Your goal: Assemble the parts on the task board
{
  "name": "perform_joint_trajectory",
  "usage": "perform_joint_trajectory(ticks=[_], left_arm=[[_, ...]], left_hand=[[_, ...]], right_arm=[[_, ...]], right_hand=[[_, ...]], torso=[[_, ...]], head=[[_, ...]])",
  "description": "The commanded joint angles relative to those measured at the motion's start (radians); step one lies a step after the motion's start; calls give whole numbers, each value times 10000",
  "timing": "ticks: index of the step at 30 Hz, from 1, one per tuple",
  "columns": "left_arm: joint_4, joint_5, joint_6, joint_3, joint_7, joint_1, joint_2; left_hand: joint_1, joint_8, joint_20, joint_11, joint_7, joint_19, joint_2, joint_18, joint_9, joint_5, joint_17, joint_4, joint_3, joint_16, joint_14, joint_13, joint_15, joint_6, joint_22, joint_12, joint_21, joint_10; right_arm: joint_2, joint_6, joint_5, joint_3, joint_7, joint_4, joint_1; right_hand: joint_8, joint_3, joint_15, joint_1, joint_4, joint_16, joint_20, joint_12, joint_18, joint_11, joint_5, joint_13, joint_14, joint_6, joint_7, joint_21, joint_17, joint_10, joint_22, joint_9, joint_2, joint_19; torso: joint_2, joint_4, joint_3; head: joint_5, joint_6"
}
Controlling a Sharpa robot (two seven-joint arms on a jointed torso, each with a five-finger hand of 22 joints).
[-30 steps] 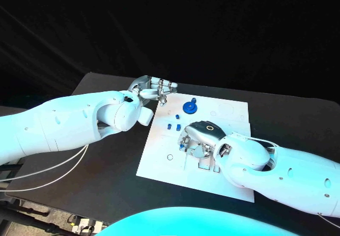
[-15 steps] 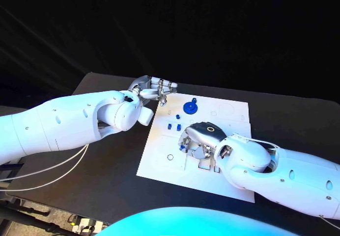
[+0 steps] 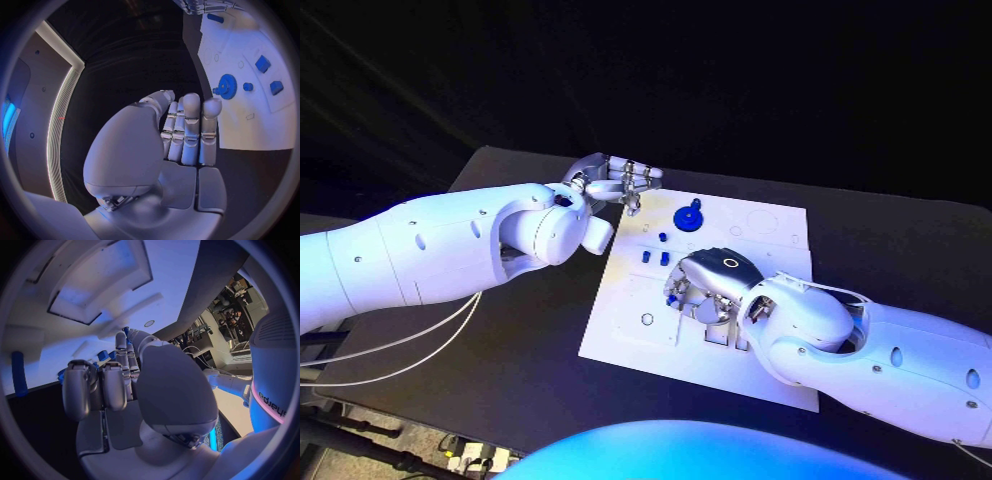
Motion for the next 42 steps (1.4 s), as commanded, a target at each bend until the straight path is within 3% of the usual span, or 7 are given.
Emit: perform_joint_trajectory(ticks=[1,28,42], left_arm=[[16,22,189,6,13,9,27],[33,-9,225,5,-50,9,11],[34,-16,213,5,-77,10,2]], left_hand=[[-2,-18,6,16,-1,-48,114,167,-13,-21,-16,-53,-7,-60,-66,15,32,-76,-5,49,-65,-57],[-2,-19,8,21,4,-62,114,173,-21,-22,-40,-60,-9,-76,-76,15,35,-91,-27,51,-93,-77],[0,-20,9,24,7,-66,116,174,-26,-23,-54,-65,-9,-86,-82,15,36,-100,-34,53,-103,-89]], right_arm=[[14,83,-132,-3,-10,-49,-13],[202,461,-58,-5,-34,-279,-15],[242,392,14,-18,-63,-343,-18]], right_hand=[[57,23,-76,-94,-11,69,-21,-31,-114,4,11,-9,554,37,-8,-12,11,56,1812,11,14,175],[46,21,-77,-124,-37,69,-20,-53,-119,4,9,-10,553,30,-7,11,6,64,1826,19,10,189],[-474,-279,114,-733,13,117,124,-321,-108,242,259,-97,546,-732,254,-68,28,-397,1824,-122,-289,160]], torso=[[-2,2,-4],[2,2,-1],[-3,-2,1]], head=[[-1,16],[14,-8],[-12,-14]])
